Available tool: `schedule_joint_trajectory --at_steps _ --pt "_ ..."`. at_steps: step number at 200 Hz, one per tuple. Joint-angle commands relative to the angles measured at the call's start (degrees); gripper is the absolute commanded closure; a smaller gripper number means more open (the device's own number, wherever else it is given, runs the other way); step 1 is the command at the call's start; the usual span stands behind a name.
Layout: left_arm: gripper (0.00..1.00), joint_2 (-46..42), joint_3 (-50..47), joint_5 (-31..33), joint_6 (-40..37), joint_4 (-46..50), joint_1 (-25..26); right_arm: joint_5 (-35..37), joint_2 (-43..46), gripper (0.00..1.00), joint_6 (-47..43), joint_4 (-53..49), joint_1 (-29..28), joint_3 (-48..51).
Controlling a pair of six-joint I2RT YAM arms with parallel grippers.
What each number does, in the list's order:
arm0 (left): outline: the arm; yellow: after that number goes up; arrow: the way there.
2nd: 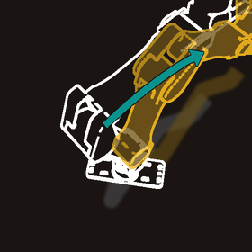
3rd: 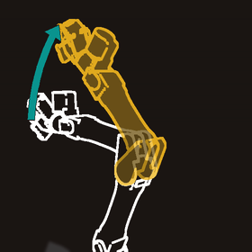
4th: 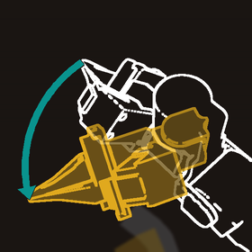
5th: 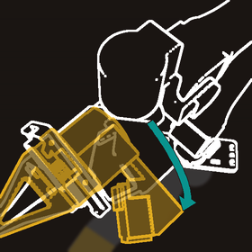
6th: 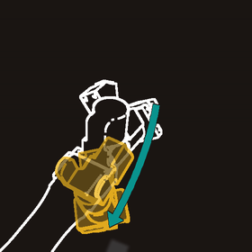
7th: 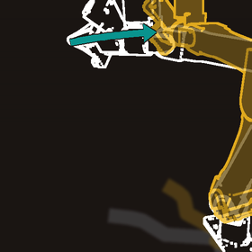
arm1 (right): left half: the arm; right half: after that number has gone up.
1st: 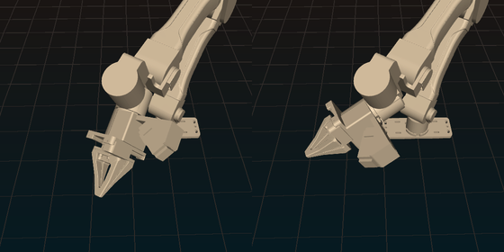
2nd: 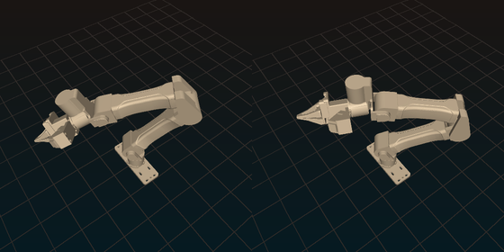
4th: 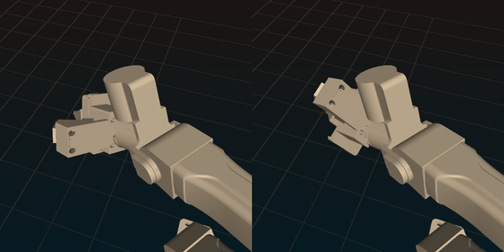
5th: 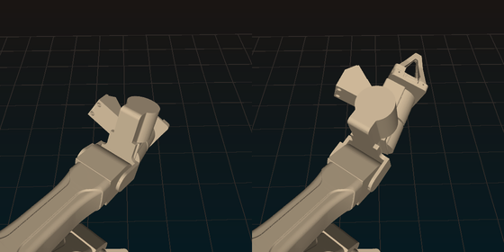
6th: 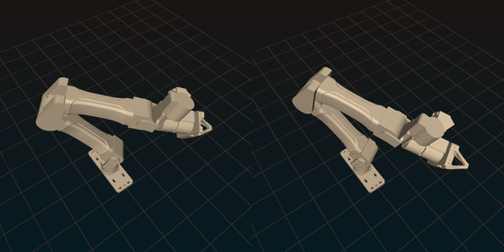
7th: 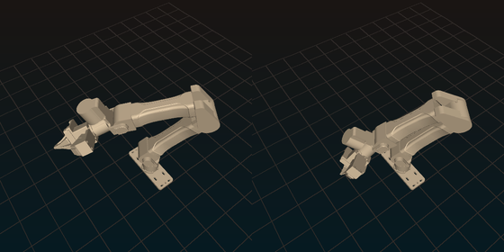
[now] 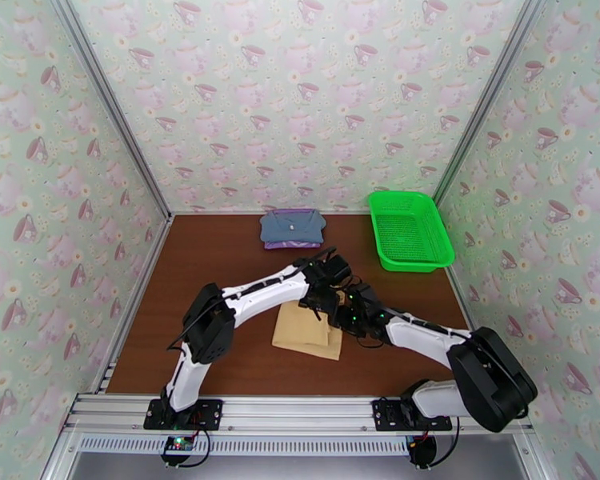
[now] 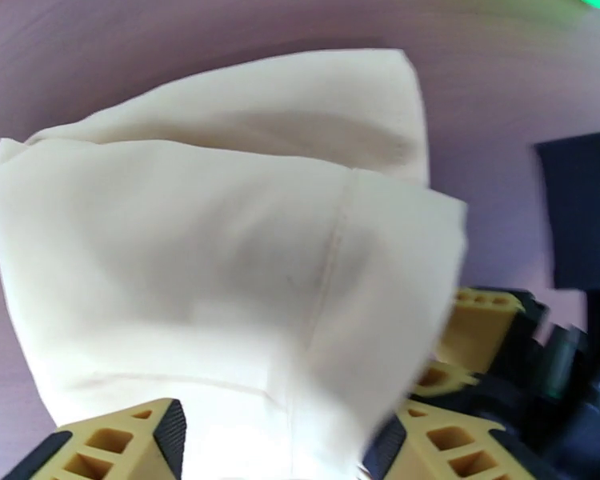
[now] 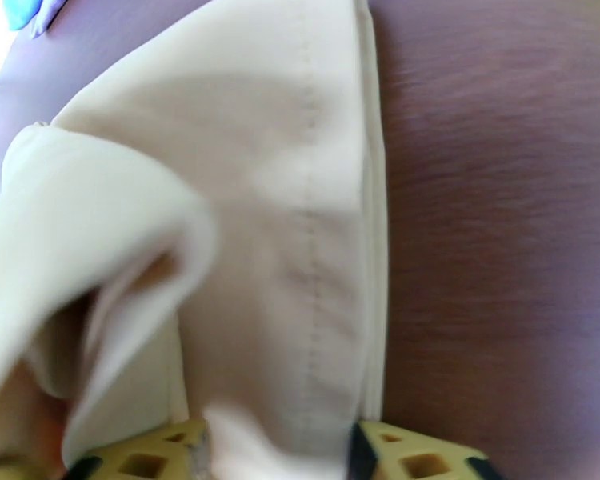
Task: Fold and stack the mixed laundry pile
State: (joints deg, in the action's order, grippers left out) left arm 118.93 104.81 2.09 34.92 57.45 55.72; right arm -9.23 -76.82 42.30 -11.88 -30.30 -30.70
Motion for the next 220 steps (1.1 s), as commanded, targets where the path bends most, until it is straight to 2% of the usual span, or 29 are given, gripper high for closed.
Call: schedule_joint_trajectory --at_steps 1,35,66,81,102,137,152,175,197,220 --pt "0.30 -7.13 4.85 -2.95 -2.83 -2.83 1.08 4.17 4.50 0.34 -2.30 -13.18 -0.30 1.42" --pt "0.30 -14.67 1.08 0.18 -5.34 -1.13 -3.07 5.36 17.85 0.13 -3.41 -23.96 -0.37 0.51" --pt "0.31 -20.38 -10.81 -1.43 -5.79 -5.76 -10.57 3.93 23.18 0.02 -2.79 -28.73 -0.41 -2.49" --pt "0.32 -21.36 -16.42 -2.73 -5.74 -9.02 -14.18 2.04 22.06 0.00 -1.56 -25.74 -0.45 -2.87" --pt "0.33 -20.40 -22.55 -4.93 -5.82 -13.39 -17.82 0.84 16.15 0.00 0.76 -19.94 -0.53 -3.26" --pt "0.38 -16.95 -28.75 -11.13 -5.21 -21.45 -18.73 3.63 6.61 0.00 3.59 -13.18 -0.72 -3.75" --pt "0.40 -15.87 -30.27 -12.77 -4.64 -23.40 -18.39 3.84 3.24 0.02 4.01 -11.04 -0.75 -3.77" --pt "0.41 -16.68 -33.46 -13.00 -3.34 -25.82 -18.15 1.15 -2.35 0.12 4.41 -6.35 -1.13 -4.23" --pt "0.41 -19.37 -36.90 -12.61 -2.49 -27.05 -18.30 -0.80 -8.66 0.25 4.29 -2.97 -1.85 -5.96" --pt "0.41 -24.31 -41.10 -11.26 -1.96 -26.35 -18.64 -1.21 -14.12 0.48 2.10 -2.53 -1.93 -9.18"
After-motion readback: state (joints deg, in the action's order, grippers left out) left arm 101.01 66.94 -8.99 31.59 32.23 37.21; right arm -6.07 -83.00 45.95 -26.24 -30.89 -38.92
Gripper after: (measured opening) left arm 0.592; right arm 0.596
